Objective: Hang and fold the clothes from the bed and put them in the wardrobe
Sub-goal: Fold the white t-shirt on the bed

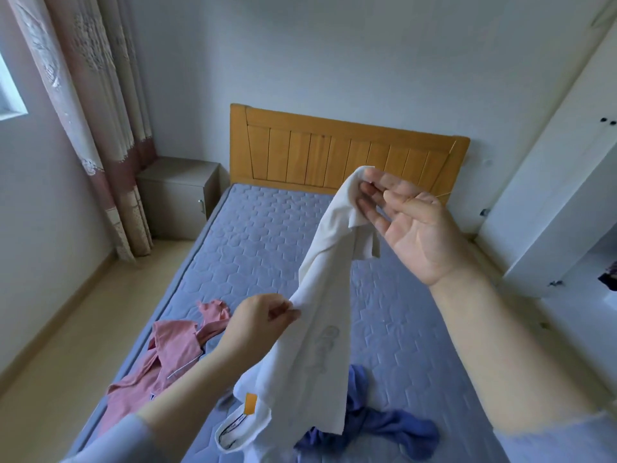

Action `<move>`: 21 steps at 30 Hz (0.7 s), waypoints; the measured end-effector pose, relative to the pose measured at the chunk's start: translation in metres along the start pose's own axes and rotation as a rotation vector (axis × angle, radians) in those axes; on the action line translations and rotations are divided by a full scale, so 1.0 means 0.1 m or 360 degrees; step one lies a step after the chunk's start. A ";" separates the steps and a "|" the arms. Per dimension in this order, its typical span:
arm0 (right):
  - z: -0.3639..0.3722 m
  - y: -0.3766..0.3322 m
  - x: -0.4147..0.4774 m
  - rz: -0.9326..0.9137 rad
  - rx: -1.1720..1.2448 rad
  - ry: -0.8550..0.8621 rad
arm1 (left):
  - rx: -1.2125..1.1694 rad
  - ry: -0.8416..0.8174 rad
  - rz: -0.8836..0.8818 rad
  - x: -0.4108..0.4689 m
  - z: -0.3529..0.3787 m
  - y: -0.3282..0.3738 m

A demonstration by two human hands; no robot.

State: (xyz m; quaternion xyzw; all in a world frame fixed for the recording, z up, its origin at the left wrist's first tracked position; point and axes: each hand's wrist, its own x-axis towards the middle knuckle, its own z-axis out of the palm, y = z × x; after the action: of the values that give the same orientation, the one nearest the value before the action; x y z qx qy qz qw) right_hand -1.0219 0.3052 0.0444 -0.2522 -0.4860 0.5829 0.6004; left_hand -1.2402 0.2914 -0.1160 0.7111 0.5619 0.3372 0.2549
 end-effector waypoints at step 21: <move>0.34 0.42 -0.30 0.0076 -0.1584 -0.0152 | -0.0463 0.0169 0.0172 0.17 -1.09 0.84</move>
State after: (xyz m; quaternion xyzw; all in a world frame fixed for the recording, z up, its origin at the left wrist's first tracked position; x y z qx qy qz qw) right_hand -1.0668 0.2759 0.0125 -0.4921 -0.7262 0.3048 0.3708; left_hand -1.2680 0.2863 0.0197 0.6770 0.4809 0.4653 0.3065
